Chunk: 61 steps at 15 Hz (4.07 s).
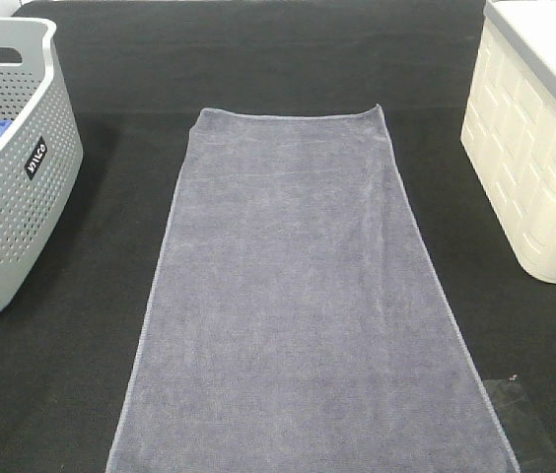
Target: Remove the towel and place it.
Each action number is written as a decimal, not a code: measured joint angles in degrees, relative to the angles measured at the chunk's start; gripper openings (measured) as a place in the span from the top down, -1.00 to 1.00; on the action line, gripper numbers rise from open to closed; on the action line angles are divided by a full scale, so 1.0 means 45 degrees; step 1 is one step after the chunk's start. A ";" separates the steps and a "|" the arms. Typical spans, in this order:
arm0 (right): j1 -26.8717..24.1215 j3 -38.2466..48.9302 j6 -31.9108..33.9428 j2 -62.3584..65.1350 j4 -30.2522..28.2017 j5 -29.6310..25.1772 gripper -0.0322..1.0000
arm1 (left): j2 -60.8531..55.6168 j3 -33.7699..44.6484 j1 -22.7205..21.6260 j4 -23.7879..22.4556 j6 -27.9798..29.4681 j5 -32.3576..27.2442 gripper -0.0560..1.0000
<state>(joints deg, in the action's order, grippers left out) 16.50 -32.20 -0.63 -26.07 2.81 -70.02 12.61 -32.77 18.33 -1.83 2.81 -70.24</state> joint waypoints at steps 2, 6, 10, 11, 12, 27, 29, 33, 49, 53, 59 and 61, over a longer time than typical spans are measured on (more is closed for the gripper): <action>0.0000 0.0102 -0.0102 0.1872 -0.0013 0.0064 -0.60 | -0.0929 0.0051 0.0000 0.0407 -0.0764 0.0000 -0.63; 0.0000 0.0127 -0.0420 0.3858 -0.0025 0.0280 -0.60 | -0.1159 0.0166 0.0000 0.1222 -0.2330 0.0484 -0.63; 0.0000 0.0433 -0.1082 0.4711 -0.0025 0.1311 -0.59 | -0.1184 0.0726 0.0000 0.1961 -0.2865 0.2050 -0.63; 0.0000 0.0624 -0.1235 0.4724 0.0013 0.1706 -0.58 | -0.1184 0.0751 0.0000 0.2024 -0.2890 0.2139 -0.63; 0.0000 0.0738 -0.1311 0.4711 0.0013 0.1897 -0.58 | -0.1184 0.0764 0.0000 0.2037 -0.2916 0.2177 -0.63; -0.0216 0.0789 -0.1426 0.4711 0.0013 0.1961 -0.57 | -0.1235 0.0764 -0.2776 0.2063 -0.2928 0.2177 -0.63; -0.1706 0.0789 -0.1426 0.4711 0.0013 0.1961 -0.57 | -0.1859 0.0764 -0.3743 0.2063 -0.2928 0.2190 -0.63; -0.3769 0.0789 -0.1426 0.4711 0.0013 0.1961 -0.57 | -0.2839 0.0764 -0.3858 0.2063 -0.2928 0.2215 -0.63; -0.4533 0.0789 -0.1426 0.5844 0.0013 0.2012 -0.57 | -0.2852 0.0764 -0.3858 0.2063 -0.2928 0.2215 -0.63; -0.4533 0.0789 -0.1426 0.5844 0.0013 0.2012 -0.57 | -0.2865 0.0764 -0.3858 0.2063 -0.2928 0.2215 -0.63; -0.4533 0.0789 -0.1426 0.5844 0.0013 0.2024 -0.57 | -0.2865 0.0764 -0.3858 0.2063 -0.2928 0.2215 -0.63; -0.4533 0.0789 -0.1426 0.5844 0.0013 0.2024 -0.57 | -0.2865 0.0764 -0.3858 0.2063 -0.2928 0.2215 -0.63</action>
<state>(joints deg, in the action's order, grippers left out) -3.90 -28.65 -7.05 0.23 2.86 -60.91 -0.29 -29.34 0.97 7.45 -10.37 -60.28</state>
